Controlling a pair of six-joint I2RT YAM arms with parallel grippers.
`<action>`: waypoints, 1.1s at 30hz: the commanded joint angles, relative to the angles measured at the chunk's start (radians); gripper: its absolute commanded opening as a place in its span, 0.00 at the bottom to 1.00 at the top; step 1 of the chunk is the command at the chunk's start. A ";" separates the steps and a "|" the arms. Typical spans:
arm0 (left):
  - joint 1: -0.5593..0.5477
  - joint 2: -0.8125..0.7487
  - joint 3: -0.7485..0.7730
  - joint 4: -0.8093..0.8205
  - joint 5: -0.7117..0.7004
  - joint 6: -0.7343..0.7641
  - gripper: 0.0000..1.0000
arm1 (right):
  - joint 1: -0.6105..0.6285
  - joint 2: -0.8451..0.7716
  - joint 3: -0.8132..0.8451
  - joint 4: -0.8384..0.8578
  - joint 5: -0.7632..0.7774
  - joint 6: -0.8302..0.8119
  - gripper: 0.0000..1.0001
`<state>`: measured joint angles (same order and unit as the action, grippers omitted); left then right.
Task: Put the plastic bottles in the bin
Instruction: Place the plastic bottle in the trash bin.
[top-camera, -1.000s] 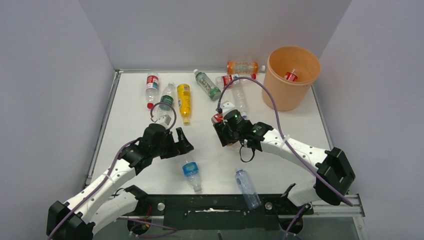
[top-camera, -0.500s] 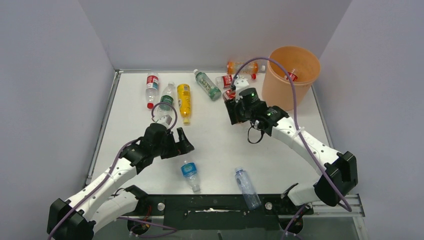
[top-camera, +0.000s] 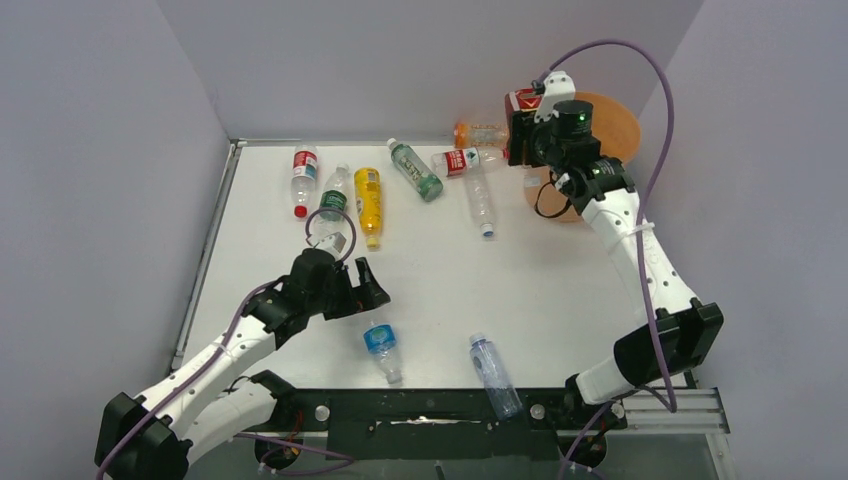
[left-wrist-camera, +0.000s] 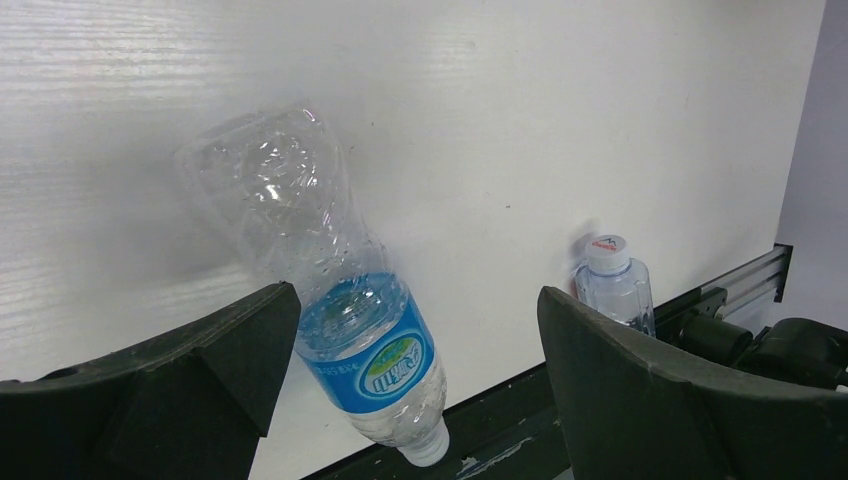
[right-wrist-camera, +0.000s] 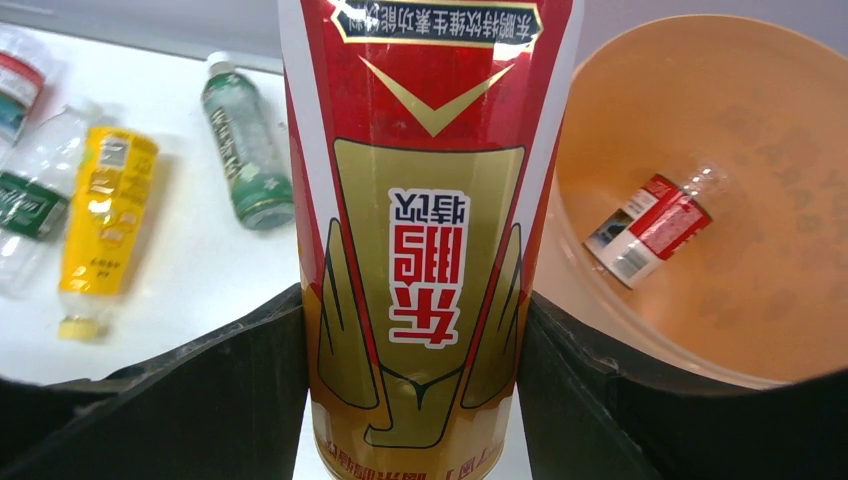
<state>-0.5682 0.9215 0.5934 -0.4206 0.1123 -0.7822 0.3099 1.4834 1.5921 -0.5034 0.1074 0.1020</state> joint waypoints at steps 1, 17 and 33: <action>-0.005 0.003 0.015 0.056 0.021 0.006 0.91 | -0.074 0.062 0.110 0.046 -0.024 0.017 0.56; -0.007 -0.018 0.034 0.015 0.015 0.019 0.91 | -0.343 0.318 0.459 0.025 -0.124 0.121 0.57; -0.006 0.005 0.118 -0.027 0.021 0.062 0.91 | -0.408 0.398 0.506 0.023 -0.221 0.169 0.85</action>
<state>-0.5690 0.9203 0.6571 -0.4667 0.1173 -0.7429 -0.0891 1.9270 2.0464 -0.5140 -0.0647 0.2527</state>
